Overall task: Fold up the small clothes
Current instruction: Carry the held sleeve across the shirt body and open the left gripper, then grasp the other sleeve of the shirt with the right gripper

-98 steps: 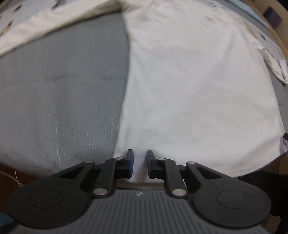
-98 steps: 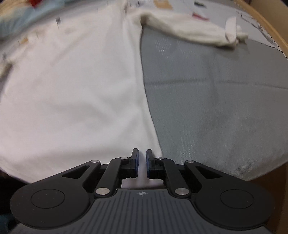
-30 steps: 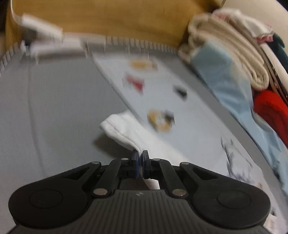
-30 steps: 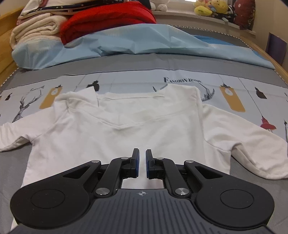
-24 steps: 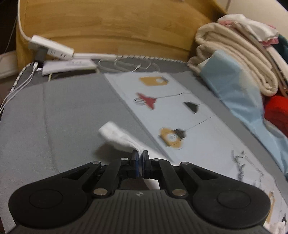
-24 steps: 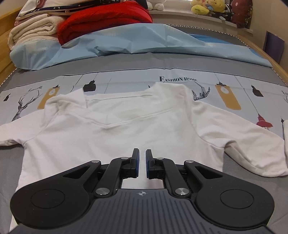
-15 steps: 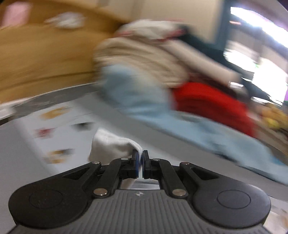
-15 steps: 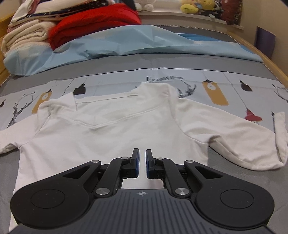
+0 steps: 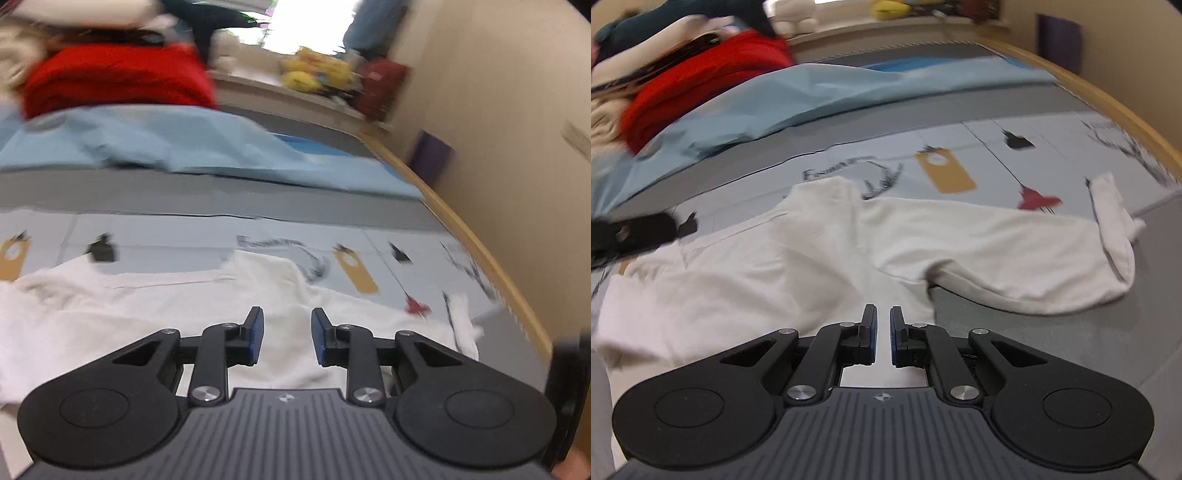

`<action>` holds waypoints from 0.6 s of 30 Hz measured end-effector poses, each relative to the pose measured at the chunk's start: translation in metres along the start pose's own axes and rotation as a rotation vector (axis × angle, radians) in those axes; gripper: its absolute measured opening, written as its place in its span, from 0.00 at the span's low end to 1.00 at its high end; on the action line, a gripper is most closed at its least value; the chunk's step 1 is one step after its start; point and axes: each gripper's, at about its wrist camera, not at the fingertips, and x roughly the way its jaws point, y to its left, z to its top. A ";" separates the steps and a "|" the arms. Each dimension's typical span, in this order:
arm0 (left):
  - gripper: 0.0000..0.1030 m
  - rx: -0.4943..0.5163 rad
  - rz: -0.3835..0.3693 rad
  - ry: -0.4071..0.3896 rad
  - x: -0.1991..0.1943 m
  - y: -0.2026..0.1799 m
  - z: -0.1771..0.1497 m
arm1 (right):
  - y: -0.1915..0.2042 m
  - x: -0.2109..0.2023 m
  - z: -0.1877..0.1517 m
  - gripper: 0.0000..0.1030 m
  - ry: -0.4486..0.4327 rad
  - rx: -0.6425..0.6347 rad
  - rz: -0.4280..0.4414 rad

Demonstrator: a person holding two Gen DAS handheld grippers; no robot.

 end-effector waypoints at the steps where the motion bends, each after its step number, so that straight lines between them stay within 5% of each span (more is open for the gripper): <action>1: 0.30 -0.062 0.027 -0.002 -0.003 0.020 0.008 | -0.002 0.002 0.000 0.07 0.004 0.016 0.005; 9: 0.29 -0.396 0.375 0.008 -0.029 0.168 0.043 | -0.002 0.035 0.000 0.07 0.048 0.164 0.117; 14: 0.29 -0.488 0.434 -0.018 -0.053 0.214 0.053 | 0.003 0.077 0.008 0.09 0.093 0.243 0.172; 18: 0.29 -0.513 0.431 -0.038 -0.064 0.228 0.064 | 0.003 0.114 0.007 0.24 0.174 0.305 0.158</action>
